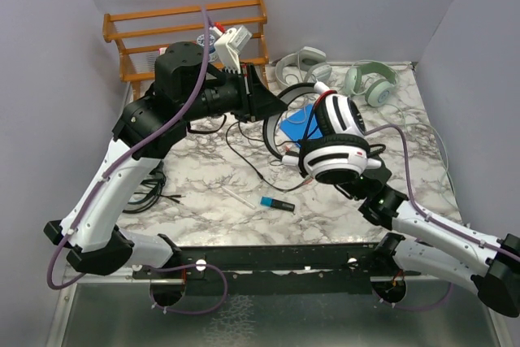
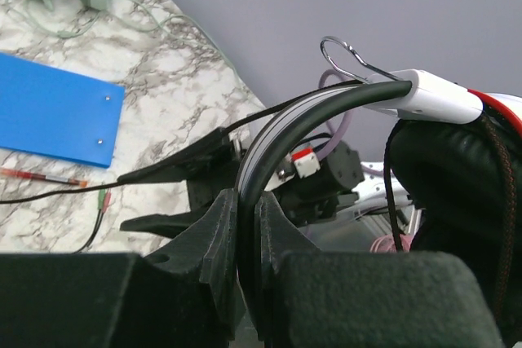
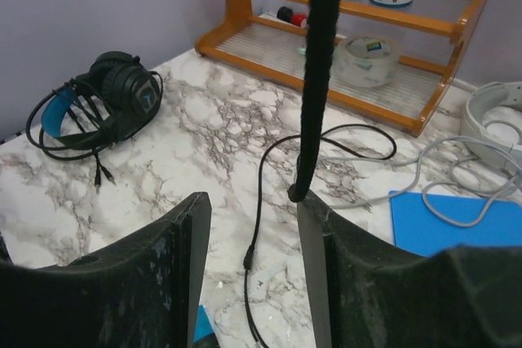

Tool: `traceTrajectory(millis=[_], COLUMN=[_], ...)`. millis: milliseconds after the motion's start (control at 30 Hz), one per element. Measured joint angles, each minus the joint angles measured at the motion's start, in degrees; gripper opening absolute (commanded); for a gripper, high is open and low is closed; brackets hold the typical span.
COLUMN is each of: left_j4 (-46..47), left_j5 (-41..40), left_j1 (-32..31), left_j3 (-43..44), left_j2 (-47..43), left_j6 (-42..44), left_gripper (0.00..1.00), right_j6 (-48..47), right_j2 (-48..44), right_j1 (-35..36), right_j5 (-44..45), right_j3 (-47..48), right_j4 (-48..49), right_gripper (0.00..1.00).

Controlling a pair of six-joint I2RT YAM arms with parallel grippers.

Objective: Wrap the headphones
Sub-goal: Wrap the headphones cable around the headphones.

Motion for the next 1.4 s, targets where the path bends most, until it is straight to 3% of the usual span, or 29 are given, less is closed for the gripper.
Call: traceTrajectory(millis=[67, 267, 467, 700, 867, 1100, 1133, 1200, 1333, 1400], left_j4=[0.0, -0.4, -0.3, -0.4, -0.4, -0.5, -0.5, -0.5, -0.5, -0.5], left_j5=[0.0, -0.1, 0.0, -0.6, -0.9, -1.5, -1.6, -1.8, -2.0, -2.1], left_j1=[0.0, 0.0, 0.0, 0.0, 0.0, 0.0, 0.0, 0.0, 0.0, 0.0], left_j3=[2.1, 8.6, 11.6, 11.6, 11.6, 12.4, 12.6, 13.2, 13.7, 13.7], left_j2=[1.4, 4.3, 5.3, 5.9, 5.9, 6.0, 6.0, 6.1, 6.1, 6.1], left_j6=[-1.1, -4.4, -7.2, -7.8, -8.3, -8.7, -8.8, -8.9, -9.0, -9.0], left_gripper=[0.00, 0.00, 0.00, 0.00, 0.00, 0.00, 0.00, 0.00, 0.00, 0.00], right_j6=[0.0, -0.1, -0.6, 2.2, 3.5, 0.9, 0.5, 0.0, 1.5, 2.3], right_j2=[0.8, 4.1, 5.0, 5.2, 8.4, 18.0, 19.3, 21.8, 26.3, 28.0], right_j1=[0.0, 0.0, 0.0, -3.5, -5.8, -6.1, -6.1, -6.1, -7.2, -7.8], right_j5=[-0.1, -1.2, 0.3, 5.6, 5.5, -3.3, -3.9, -4.6, -5.8, -7.0], right_j3=[-1.4, -2.1, -3.4, -5.4, -5.3, -0.5, 0.4, 2.0, 3.1, 3.1], right_j4=[3.4, 11.2, 16.8, 20.7, 22.9, 27.2, 27.6, 29.0, 33.4, 34.8], right_gripper=[0.46, 0.47, 0.66, 0.75, 0.69, 0.63, 0.59, 0.39, 0.31, 0.22])
